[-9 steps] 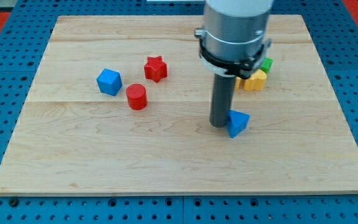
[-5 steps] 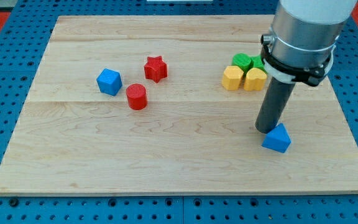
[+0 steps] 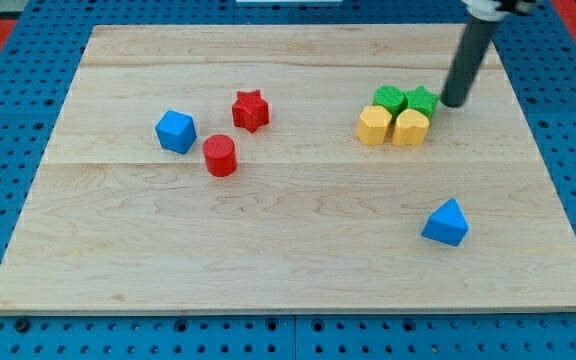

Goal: Place the green circle beside the yellow hexagon

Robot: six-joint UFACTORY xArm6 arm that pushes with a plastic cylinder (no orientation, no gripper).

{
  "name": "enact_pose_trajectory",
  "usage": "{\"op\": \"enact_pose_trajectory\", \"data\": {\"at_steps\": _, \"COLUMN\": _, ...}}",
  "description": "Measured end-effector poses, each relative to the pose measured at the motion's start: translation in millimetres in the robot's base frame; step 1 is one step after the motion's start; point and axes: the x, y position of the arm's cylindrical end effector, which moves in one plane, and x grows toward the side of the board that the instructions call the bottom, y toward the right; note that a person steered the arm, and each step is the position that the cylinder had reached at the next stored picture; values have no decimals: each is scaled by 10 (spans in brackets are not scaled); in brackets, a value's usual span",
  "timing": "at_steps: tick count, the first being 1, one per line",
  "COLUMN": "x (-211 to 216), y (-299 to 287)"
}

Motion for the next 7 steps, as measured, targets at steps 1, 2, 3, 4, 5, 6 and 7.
{"op": "enact_pose_trajectory", "data": {"at_steps": 1, "x": -21, "y": -534}}
{"op": "enact_pose_trajectory", "data": {"at_steps": 2, "x": -21, "y": -1047}}
{"op": "enact_pose_trajectory", "data": {"at_steps": 3, "x": -21, "y": -1559}}
{"op": "enact_pose_trajectory", "data": {"at_steps": 4, "x": -125, "y": -1763}}
{"op": "enact_pose_trajectory", "data": {"at_steps": 5, "x": -286, "y": -1891}}
{"op": "enact_pose_trajectory", "data": {"at_steps": 6, "x": 163, "y": -1464}}
{"op": "enact_pose_trajectory", "data": {"at_steps": 7, "x": 410, "y": -1083}}
